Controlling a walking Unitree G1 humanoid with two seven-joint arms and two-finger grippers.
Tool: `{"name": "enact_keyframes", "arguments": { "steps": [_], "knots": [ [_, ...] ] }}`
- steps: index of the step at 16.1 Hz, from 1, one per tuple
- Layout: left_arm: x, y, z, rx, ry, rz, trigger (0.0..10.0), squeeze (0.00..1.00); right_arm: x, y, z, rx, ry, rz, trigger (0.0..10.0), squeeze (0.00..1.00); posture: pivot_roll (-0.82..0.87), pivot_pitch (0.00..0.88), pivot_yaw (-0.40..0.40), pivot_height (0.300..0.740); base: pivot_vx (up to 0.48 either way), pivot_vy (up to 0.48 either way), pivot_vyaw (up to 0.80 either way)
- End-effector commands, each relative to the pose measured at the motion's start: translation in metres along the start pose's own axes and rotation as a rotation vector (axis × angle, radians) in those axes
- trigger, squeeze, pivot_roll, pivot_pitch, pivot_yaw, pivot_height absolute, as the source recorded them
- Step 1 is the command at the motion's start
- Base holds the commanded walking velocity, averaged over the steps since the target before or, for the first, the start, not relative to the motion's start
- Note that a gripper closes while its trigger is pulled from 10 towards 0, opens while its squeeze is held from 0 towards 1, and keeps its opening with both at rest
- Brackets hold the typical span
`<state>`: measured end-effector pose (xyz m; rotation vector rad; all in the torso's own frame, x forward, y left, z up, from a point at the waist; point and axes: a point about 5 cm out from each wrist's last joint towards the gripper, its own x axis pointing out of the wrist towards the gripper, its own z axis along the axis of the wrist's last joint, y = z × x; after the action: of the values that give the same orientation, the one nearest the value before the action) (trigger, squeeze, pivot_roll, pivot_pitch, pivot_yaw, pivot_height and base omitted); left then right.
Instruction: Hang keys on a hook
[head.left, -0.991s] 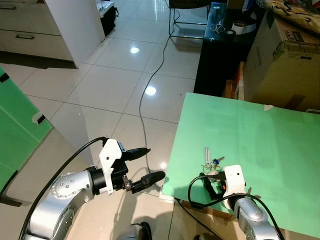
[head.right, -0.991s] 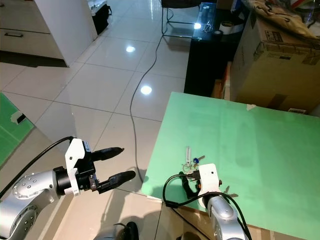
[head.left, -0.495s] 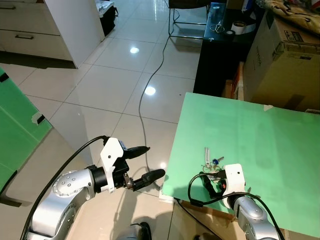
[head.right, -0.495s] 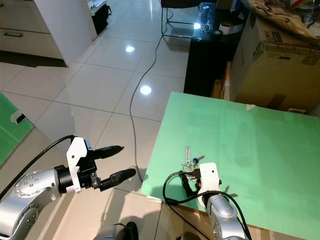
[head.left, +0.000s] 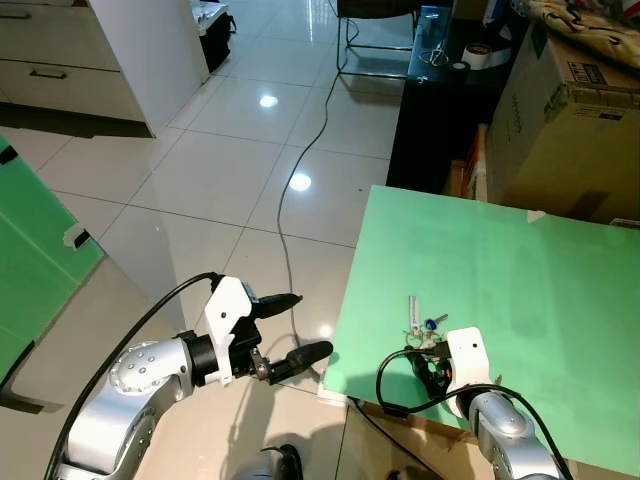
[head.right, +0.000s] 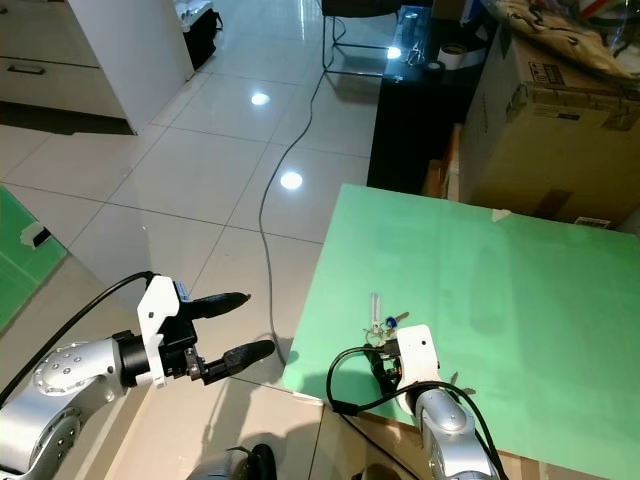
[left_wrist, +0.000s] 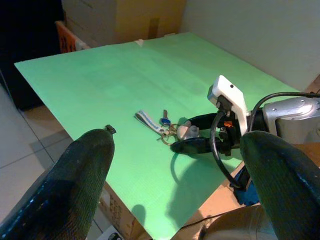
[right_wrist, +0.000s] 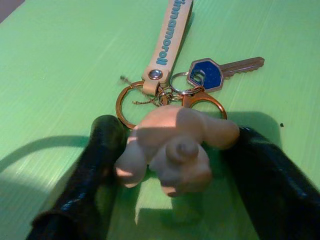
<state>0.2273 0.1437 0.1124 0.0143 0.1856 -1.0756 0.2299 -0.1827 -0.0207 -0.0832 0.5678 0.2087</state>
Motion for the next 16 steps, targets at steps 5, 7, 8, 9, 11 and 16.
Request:
{"name": "enact_keyframes", "arguments": {
  "steps": [5,7,8,9,11,16],
  "knots": [
    [0.000,-0.002,-0.005,0.005,0.020,-0.011,10.0,0.00,-0.007,0.003,-0.025,0.015,0.105,-0.004,0.0,0.00,-0.07,0.130,0.069,0.740,0.000,0.000,0.00],
    [0.002,-0.001,-0.006,0.007,0.022,-0.012,10.0,0.00,-0.007,0.005,-0.024,0.018,0.102,-0.002,0.0,0.00,-0.08,0.121,0.071,0.740,0.000,0.000,0.00],
    [0.003,-0.001,-0.005,0.008,0.021,-0.013,10.0,0.00,-0.007,0.005,-0.024,0.018,0.101,-0.002,0.0,0.00,-0.08,0.121,0.071,0.740,0.000,0.000,0.00],
    [0.005,0.000,-0.004,0.010,0.017,-0.012,10.0,0.00,-0.006,0.006,-0.022,0.024,0.092,-0.001,0.0,0.00,-0.08,0.115,0.071,0.740,0.000,0.000,0.00],
    [0.006,0.001,-0.004,0.012,0.015,-0.010,10.0,0.00,-0.005,0.005,-0.020,0.025,0.085,-0.002,0.0,0.00,-0.08,0.113,0.072,0.740,0.000,0.000,0.00],
    [0.011,0.003,-0.004,0.019,0.008,-0.012,10.0,0.00,-0.003,0.002,-0.009,0.010,0.040,-0.021,0.0,0.00,-0.09,0.089,0.073,0.740,0.000,0.000,0.00]
  ]
}}
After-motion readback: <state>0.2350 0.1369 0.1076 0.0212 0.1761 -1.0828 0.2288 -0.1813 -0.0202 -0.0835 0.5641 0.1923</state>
